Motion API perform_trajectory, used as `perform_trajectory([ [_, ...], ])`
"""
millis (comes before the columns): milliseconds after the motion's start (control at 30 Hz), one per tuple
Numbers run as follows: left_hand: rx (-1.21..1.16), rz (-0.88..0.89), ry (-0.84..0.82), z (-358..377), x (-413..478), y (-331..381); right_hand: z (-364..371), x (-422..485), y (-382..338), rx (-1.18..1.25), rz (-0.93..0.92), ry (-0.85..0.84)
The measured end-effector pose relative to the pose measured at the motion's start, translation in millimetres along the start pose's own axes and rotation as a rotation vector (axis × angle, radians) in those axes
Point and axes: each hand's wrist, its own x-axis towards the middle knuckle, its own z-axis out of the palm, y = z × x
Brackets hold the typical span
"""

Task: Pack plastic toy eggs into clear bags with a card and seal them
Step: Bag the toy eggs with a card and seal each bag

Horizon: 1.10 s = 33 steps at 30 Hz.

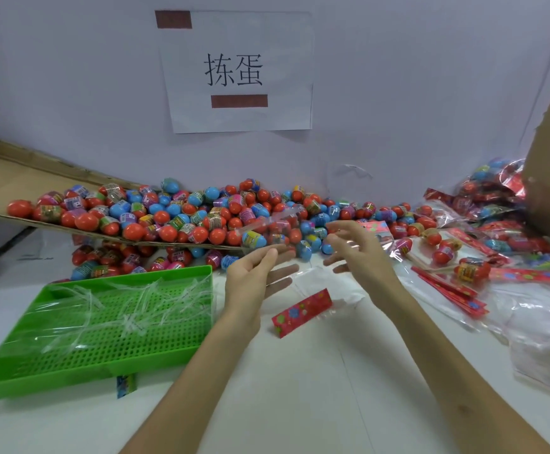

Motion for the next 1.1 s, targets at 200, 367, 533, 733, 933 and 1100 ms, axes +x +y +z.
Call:
perform_trajectory([
  [200, -0.061, 0.001, 0.129, -6.7, 1.6, 0.4, 19.9, 46.4, -6.2, -0.272, -0.096, -0.07],
  [367, -0.09, 0.023, 0.121, -7.5, 4.7, 1.5, 52.0, 76.4, -9.4, -0.459, -0.082, -0.313],
  [533, -0.094, 0.044, 0.11, -7.2, 8.1, 1.5, 65.1, 78.3, -0.2, -0.398, -0.126, -0.202],
  [733, -0.106, 0.046, 0.089, -5.7, 5.3, 2.1, 63.1, 62.7, 13.9, -0.491, -0.242, -0.171],
  [933, -0.083, 0.034, 0.053, -2.7, 3.3, 0.4, 67.6, 59.6, 18.1, -0.563, -0.312, -0.147],
  [1100, -0.048, 0.024, 0.009, -2.2, 4.1, -1.6, 47.2, 58.7, 13.0, -0.396, -0.179, -0.086],
])
